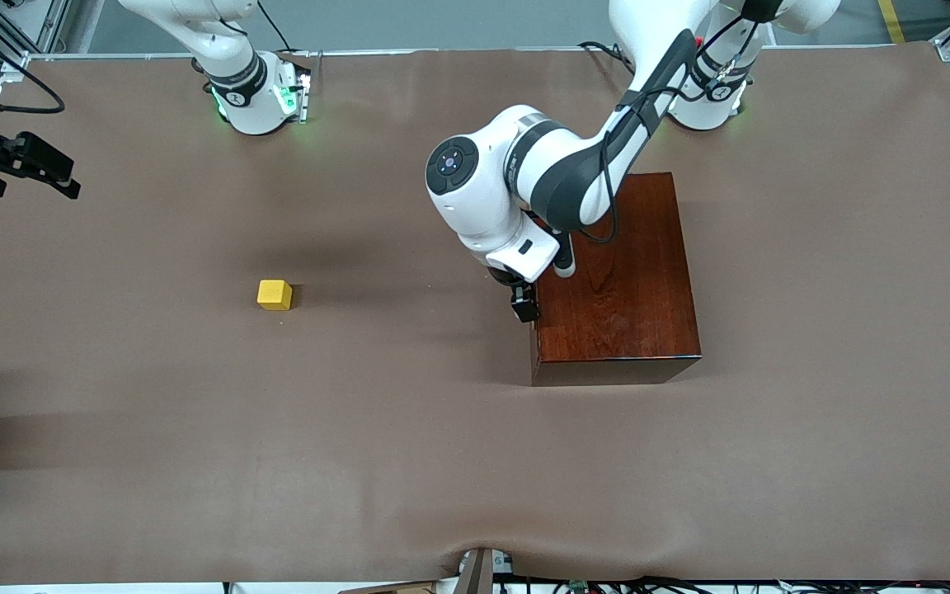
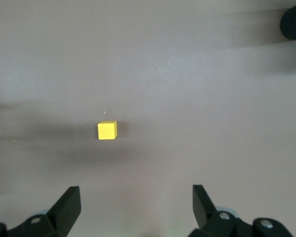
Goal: Open drawer, take yellow block, close drawer
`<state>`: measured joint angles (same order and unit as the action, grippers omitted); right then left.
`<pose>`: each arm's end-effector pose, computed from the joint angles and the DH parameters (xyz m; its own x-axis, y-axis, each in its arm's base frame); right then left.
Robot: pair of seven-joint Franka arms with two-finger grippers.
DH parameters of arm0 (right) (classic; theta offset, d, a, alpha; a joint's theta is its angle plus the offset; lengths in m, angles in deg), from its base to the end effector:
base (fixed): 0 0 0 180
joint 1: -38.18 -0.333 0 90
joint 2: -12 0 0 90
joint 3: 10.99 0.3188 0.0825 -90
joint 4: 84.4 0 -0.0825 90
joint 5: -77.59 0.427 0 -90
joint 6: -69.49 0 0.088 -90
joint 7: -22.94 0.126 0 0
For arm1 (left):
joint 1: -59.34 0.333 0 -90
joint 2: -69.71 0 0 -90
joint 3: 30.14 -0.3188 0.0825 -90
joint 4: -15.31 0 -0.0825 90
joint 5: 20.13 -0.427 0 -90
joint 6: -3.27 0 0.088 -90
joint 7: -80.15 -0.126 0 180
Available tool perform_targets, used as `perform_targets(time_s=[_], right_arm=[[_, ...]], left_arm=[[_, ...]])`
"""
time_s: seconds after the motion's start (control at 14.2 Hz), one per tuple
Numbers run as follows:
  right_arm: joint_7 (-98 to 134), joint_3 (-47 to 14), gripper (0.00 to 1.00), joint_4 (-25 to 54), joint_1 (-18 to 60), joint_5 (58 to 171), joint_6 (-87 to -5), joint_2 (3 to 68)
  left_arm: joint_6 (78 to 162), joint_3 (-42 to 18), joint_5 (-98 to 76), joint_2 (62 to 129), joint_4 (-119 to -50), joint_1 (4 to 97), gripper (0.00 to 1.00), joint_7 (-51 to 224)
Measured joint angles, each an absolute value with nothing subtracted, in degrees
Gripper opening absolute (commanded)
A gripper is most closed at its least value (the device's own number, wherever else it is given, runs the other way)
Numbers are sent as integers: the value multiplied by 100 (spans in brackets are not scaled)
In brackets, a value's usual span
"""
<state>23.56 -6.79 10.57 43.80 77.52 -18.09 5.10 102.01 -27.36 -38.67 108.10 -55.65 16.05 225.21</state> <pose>0.5545 -0.0116 0.6293 0.9993 -0.0363 -0.0088 -0.0362 -0.9993 0.0101 0.5568 -0.5156 0.3328 -0.0992 0.9453 0.3107 0.9913 0.0665 0.1140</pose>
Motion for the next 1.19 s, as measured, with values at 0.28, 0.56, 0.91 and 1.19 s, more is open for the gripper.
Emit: perform_targets(time_s=[0.28,0.56,0.91,1.19], right_arm=[[2356,-679,100,1055,4381,7752,-1810,512],[2354,-673,100,1054,4380,7753,-1810,512],[2354,-673,100,1055,4380,7753,-1810,512],[2352,-669,100,1054,4380,7753,-1810,512]], left_arm=[[10859,-3023,-4122,10729,-5418,1580,100,22521],[11029,-3223,-4128,10025,-5319,1731,100,22190],[11089,-3208,-4134,10016,-5396,1733,100,22215],[11089,-3269,-4032,9821,-5383,2332,100,21718]])
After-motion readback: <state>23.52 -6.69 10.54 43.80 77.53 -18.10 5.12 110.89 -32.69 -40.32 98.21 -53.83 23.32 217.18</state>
